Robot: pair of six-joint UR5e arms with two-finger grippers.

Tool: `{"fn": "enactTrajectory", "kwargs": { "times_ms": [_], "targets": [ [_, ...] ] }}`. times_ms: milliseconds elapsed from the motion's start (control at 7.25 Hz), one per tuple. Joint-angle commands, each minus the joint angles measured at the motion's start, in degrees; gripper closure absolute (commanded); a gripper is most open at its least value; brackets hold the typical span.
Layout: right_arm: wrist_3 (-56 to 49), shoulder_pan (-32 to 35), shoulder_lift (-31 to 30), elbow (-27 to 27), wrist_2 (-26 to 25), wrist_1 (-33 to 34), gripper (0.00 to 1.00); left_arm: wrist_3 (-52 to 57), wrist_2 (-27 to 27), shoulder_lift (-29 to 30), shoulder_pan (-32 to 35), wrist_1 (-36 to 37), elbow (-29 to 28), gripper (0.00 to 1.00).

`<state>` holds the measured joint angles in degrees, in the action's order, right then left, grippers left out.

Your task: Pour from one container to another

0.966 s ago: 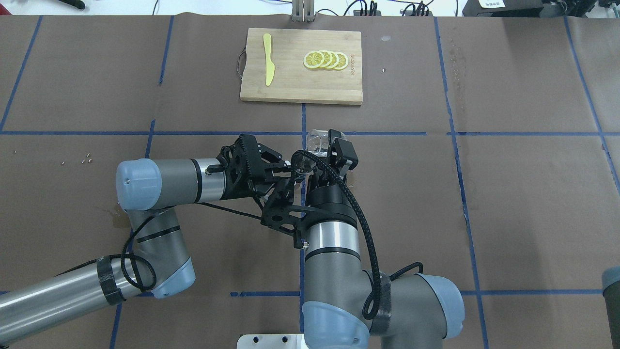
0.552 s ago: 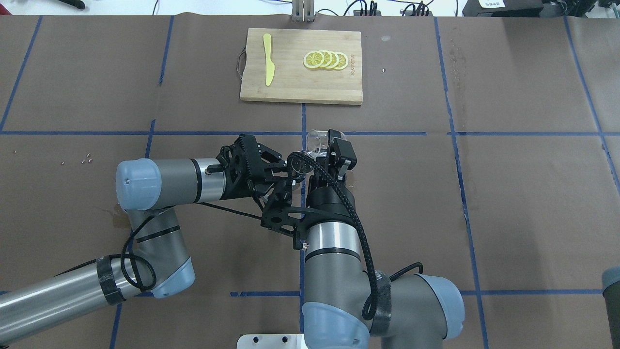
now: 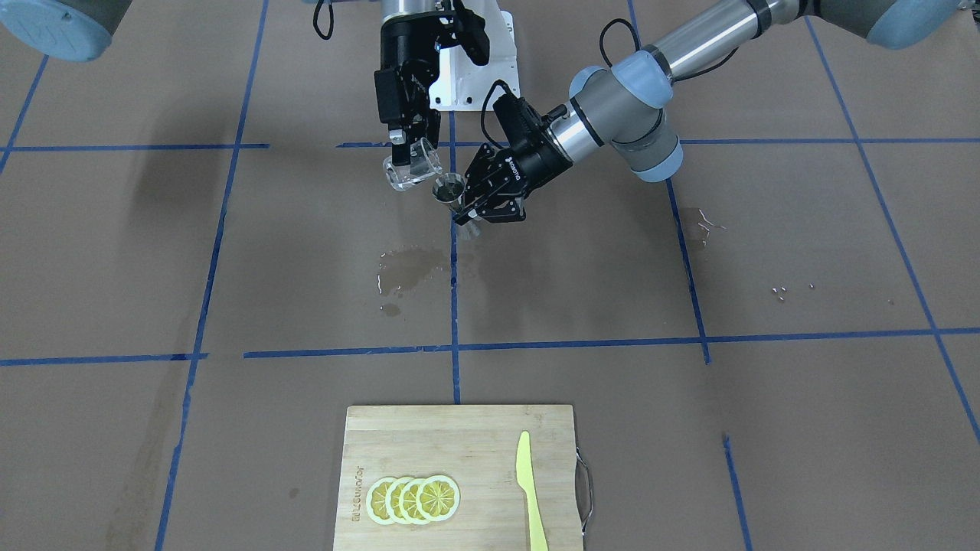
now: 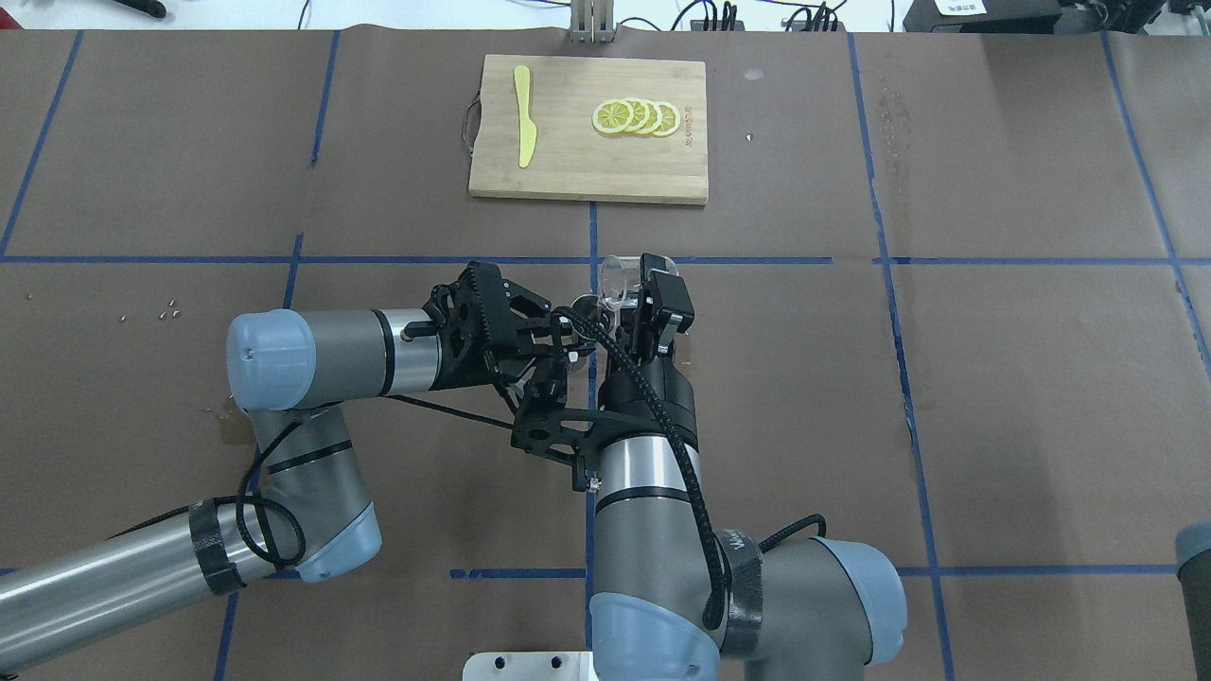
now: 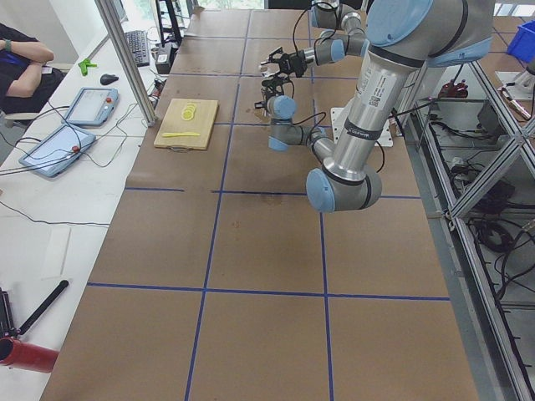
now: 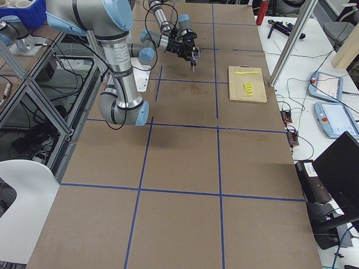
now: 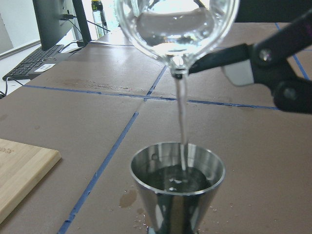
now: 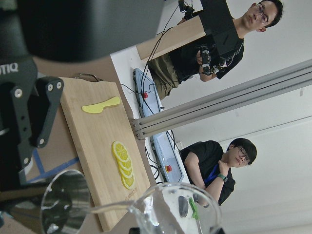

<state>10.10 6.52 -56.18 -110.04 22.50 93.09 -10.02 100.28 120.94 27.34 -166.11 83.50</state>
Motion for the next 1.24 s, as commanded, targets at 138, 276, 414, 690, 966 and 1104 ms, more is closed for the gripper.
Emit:
{"fn": "enactTrajectory", "kwargs": {
  "times_ms": [138, 276, 414, 690, 966, 1104],
  "targets": [
    [-0.17, -0.11, 0.11, 0.0, -0.44, 1.13, 1.0, 0.09, 0.0, 0.0, 0.0, 0.0, 0.0, 1.0],
    [-0.69, -0.11, 0.11, 0.0, -0.44, 1.13, 1.0, 0.09, 0.0, 0.0, 0.0, 0.0, 0.0, 1.0],
    [-1.31, -0.11, 0.11, 0.0, -0.44, 1.13, 1.0, 0.09, 0.0, 0.0, 0.0, 0.0, 0.0, 1.0],
    [-1.4, -0.11, 0.11, 0.0, -0.44, 1.13, 1.0, 0.17, 0.0, -0.09, 0.0, 0.0, 0.0, 1.0],
    [-1.32, -0.11, 0.19, -0.35, -0.35, 0.78, 1.0, 0.18, 0.0, -0.09, 0.0, 0.0, 0.0, 1.0],
    [-0.79, -0.19, 0.11, -2.7, 0.08, 0.35, 1.0, 0.18, 0.0, -0.09, 0.09, 0.0, 0.0, 1.0]
  ]
}}
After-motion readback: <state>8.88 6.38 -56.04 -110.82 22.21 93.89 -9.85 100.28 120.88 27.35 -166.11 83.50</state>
